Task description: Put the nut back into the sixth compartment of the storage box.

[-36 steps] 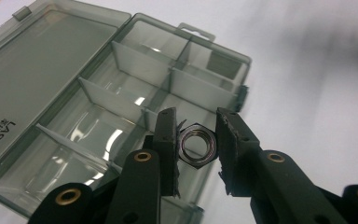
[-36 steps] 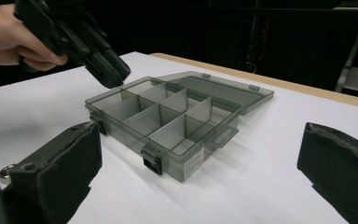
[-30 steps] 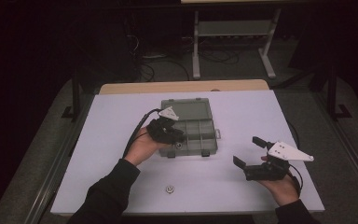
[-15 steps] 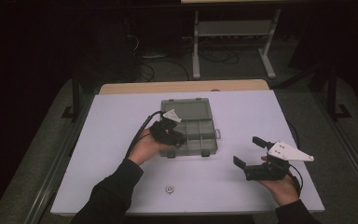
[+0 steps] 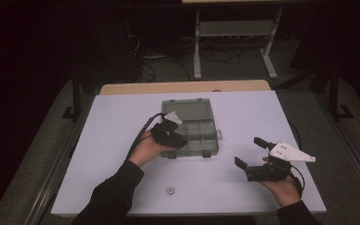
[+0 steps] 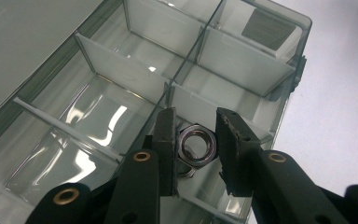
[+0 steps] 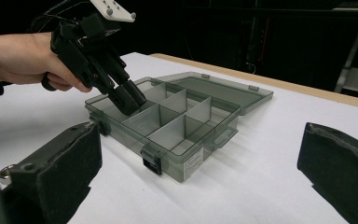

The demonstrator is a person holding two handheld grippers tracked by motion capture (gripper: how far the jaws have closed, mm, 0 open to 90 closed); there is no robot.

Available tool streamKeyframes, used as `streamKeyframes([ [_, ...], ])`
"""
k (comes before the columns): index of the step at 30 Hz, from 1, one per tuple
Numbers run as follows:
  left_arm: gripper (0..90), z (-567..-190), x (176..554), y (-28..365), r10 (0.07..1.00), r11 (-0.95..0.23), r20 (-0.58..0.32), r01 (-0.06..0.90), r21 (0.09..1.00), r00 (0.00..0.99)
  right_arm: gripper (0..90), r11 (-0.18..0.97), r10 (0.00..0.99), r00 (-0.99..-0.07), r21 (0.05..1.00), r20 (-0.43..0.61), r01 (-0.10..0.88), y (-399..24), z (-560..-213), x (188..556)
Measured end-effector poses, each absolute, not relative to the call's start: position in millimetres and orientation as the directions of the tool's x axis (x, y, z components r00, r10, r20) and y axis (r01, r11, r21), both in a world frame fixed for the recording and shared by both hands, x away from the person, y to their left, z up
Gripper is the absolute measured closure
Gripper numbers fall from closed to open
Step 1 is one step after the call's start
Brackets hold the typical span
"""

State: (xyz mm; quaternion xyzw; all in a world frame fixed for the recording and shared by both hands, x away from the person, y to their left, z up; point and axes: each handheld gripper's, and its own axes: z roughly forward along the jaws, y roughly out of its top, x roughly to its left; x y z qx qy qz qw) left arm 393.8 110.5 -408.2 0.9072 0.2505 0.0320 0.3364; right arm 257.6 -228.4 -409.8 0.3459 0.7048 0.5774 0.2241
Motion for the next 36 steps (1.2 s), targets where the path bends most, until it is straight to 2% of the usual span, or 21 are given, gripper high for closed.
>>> streamKeyframes([
  [4,54.3,-406,393,111,0.479,-0.641,-0.095,0.421,0.641,0.873,0.0,0.093,0.747,-0.660,0.969,0.085,0.230,-228,-410,258],
  [5,54.3,-405,392,111,0.478,-0.640,-0.091,0.417,0.646,0.874,0.0,0.094,0.746,-0.660,0.969,0.084,0.229,-229,-410,258],
  [10,27.4,-404,389,109,0.483,-0.630,-0.079,0.408,0.661,0.872,0.0,0.097,0.745,-0.662,0.969,0.081,0.228,-228,-410,258],
  [14,16.9,-403,388,107,0.486,-0.635,-0.070,0.407,0.657,0.871,0.0,0.097,0.746,-0.661,0.969,0.081,0.229,-228,-410,258],
  [18,14.2,-400,385,108,0.482,-0.641,-0.063,0.400,0.655,0.874,0.0,0.096,0.746,-0.661,0.969,0.082,0.229,-228,-410,258],
  [36,13.5,-378,353,125,0.469,-0.620,-0.065,0.381,0.686,0.881,0.0,0.095,0.747,-0.659,0.969,0.082,0.229,-228,-410,258],
])
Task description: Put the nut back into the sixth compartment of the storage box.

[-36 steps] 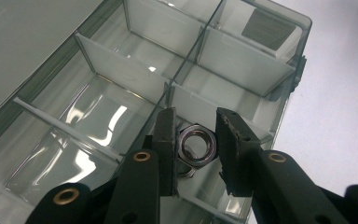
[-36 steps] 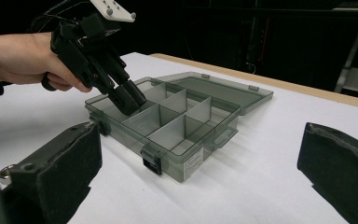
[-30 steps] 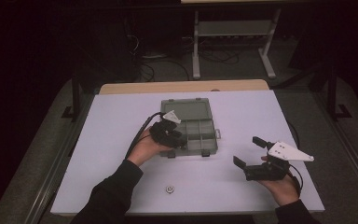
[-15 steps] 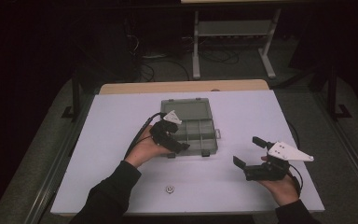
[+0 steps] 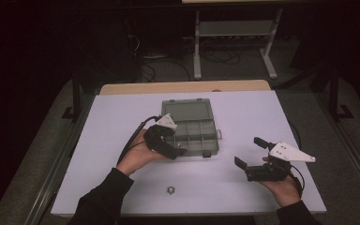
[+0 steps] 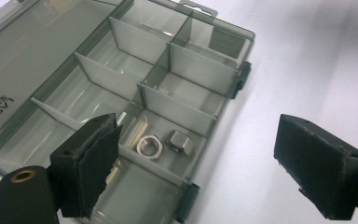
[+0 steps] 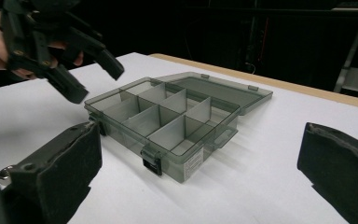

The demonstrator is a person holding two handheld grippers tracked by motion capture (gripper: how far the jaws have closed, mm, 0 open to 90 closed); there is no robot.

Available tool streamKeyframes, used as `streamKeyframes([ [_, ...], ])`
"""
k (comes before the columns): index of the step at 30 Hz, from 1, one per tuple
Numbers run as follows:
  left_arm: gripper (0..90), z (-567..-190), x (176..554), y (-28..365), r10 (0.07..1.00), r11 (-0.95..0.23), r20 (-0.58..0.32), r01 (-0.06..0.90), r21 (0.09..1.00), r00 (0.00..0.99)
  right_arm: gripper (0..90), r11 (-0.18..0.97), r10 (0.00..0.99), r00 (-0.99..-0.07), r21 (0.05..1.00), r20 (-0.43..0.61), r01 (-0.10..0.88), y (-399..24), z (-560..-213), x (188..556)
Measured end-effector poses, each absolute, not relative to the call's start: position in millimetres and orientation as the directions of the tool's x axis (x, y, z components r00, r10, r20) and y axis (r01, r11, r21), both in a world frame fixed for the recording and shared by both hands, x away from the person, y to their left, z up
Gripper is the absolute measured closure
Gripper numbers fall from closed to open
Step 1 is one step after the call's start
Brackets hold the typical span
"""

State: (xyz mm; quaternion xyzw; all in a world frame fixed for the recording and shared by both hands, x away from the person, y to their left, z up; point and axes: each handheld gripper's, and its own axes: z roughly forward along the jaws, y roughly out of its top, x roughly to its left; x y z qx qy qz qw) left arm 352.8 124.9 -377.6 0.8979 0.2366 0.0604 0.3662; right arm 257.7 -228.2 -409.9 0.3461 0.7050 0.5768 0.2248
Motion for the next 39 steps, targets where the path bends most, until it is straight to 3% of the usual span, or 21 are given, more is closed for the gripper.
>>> streamKeyframes([
  [32,13.7,-398,282,160,0.475,-0.601,-0.100,0.405,0.689,0.874,0.0,0.093,0.749,-0.658,0.969,0.083,0.229,-228,-410,257],
  [39,16.0,-408,271,155,0.434,-0.647,-0.097,0.384,0.659,0.896,0.0,0.096,0.748,-0.658,0.969,0.081,0.229,-228,-410,258],
])
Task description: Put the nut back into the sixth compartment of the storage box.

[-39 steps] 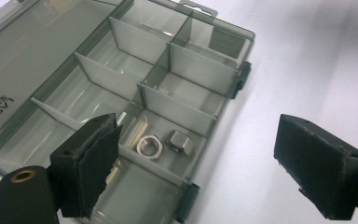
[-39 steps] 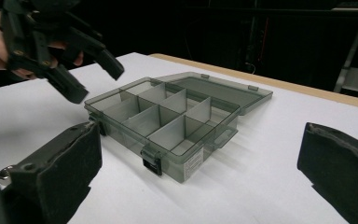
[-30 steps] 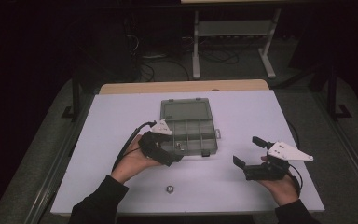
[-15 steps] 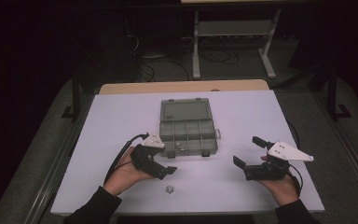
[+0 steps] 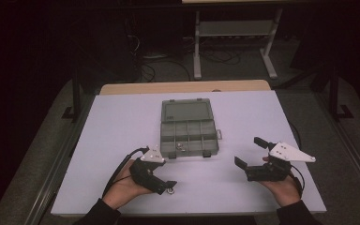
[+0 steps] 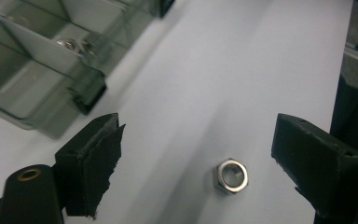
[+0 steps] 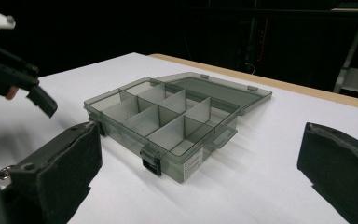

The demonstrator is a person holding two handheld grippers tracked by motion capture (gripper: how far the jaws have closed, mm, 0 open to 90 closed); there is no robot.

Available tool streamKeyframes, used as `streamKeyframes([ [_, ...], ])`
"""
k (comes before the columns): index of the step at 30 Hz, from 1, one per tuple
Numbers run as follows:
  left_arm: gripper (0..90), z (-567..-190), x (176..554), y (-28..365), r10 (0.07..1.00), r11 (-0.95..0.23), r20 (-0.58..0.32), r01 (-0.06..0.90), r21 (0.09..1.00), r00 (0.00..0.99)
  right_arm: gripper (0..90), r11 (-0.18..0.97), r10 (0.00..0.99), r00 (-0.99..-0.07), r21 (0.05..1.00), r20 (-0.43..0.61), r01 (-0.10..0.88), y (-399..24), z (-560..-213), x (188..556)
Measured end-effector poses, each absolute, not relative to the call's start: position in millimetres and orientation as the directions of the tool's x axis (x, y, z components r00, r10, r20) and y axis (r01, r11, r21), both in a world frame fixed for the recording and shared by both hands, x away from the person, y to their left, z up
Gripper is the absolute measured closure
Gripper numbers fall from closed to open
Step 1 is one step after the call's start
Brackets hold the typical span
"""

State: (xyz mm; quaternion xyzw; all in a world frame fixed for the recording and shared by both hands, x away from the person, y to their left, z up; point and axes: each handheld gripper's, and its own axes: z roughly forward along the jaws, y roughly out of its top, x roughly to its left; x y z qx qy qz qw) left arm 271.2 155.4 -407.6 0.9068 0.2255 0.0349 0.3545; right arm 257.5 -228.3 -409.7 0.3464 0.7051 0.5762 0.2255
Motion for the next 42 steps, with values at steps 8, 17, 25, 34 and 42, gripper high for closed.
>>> streamKeyframes([
  [8,34.2,-416,264,151,0.402,-0.689,-0.086,0.364,0.627,0.911,0.0,0.094,0.750,-0.656,0.969,0.083,0.230,-228,-409,257],
  [17,50.6,-424,263,146,0.381,-0.700,-0.150,0.390,0.598,0.913,0.0,0.095,0.751,-0.656,0.968,0.083,0.231,-228,-409,257],
  [25,57.8,-431,261,142,0.362,-0.743,-0.137,0.374,0.555,0.922,0.0,0.100,0.751,-0.656,0.969,0.074,0.224,-229,-409,257],
  [34,63.4,-431,261,141,0.359,-0.751,-0.122,0.364,0.551,0.925,0.0,0.104,0.750,-0.658,0.970,0.070,0.221,-229,-409,257],
  [42,68.6,-431,261,142,0.359,-0.753,-0.113,0.359,0.552,0.927,0.0,0.106,0.748,-0.660,0.970,0.068,0.221,-229,-409,257],
])
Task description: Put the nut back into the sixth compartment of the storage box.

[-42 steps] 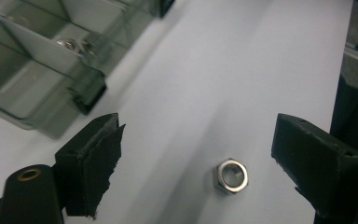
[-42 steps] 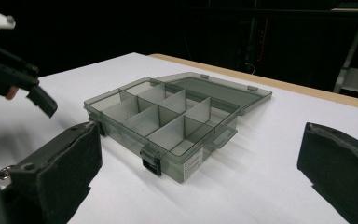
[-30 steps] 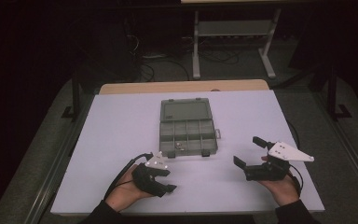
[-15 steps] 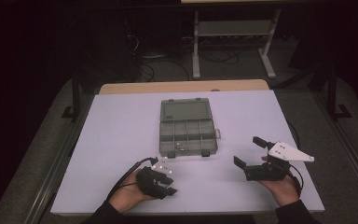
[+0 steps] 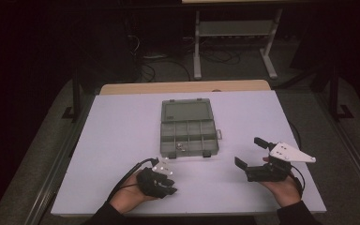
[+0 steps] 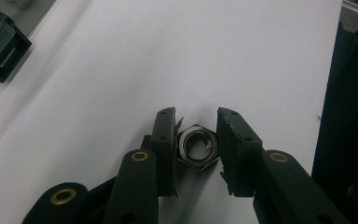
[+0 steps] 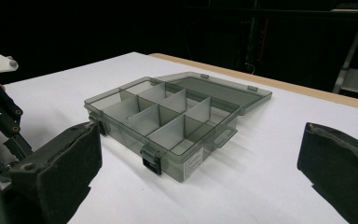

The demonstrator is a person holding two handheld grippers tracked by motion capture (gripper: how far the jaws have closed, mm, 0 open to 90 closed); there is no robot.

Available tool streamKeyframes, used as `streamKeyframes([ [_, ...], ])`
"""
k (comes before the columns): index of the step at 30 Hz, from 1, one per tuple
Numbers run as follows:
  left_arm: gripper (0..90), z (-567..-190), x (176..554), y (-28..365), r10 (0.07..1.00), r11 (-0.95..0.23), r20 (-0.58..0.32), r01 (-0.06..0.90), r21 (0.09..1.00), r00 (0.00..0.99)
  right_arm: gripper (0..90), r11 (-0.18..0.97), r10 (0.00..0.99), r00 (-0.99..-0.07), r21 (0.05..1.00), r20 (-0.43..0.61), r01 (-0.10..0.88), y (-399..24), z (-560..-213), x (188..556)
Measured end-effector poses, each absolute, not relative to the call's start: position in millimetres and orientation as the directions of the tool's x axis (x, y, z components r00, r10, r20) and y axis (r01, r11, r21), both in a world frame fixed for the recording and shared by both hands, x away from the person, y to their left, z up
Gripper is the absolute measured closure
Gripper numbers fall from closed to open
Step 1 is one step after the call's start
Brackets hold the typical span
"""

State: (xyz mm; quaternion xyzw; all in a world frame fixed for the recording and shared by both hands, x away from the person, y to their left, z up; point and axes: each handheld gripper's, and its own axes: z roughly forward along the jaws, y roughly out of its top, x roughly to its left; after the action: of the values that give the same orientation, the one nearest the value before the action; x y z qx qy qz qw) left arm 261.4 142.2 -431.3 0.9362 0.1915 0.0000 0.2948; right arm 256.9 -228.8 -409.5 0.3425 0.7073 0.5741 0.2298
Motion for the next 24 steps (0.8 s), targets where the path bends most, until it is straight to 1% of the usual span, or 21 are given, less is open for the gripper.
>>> streamKeyframes([
  [7,70.0,-431.6,261.0,141.5,0.365,-0.745,-0.115,0.364,0.559,0.924,0.0,0.109,0.748,-0.660,0.970,0.065,0.219,-228.8,-409.5,256.9],
  [10,70.3,-430.4,261.5,141.1,0.358,-0.759,-0.104,0.354,0.546,0.928,0.0,0.108,0.749,-0.660,0.970,0.065,0.218,-228.7,-409.4,257.0],
  [16,70.4,-430.5,261.7,139.9,0.367,-0.749,-0.119,0.369,0.549,0.922,0.0,0.107,0.749,-0.660,0.970,0.067,0.220,-228.8,-409.4,257.0],
  [19,70.4,-428.1,263.5,140.5,0.344,-0.766,-0.120,0.353,0.537,0.931,0.0,0.106,0.748,-0.660,0.970,0.067,0.219,-228.8,-409.3,257.0],
  [21,70.4,-428.0,262.1,138.8,0.364,-0.741,-0.137,0.375,0.557,0.921,0.0,0.108,0.748,-0.660,0.970,0.066,0.219,-228.8,-409.4,257.0],
  [24,70.4,-424.3,264.8,140.5,0.351,-0.746,-0.135,0.365,0.558,0.926,0.0,0.110,0.748,-0.661,0.970,0.064,0.218,-228.8,-409.5,257.1],
])
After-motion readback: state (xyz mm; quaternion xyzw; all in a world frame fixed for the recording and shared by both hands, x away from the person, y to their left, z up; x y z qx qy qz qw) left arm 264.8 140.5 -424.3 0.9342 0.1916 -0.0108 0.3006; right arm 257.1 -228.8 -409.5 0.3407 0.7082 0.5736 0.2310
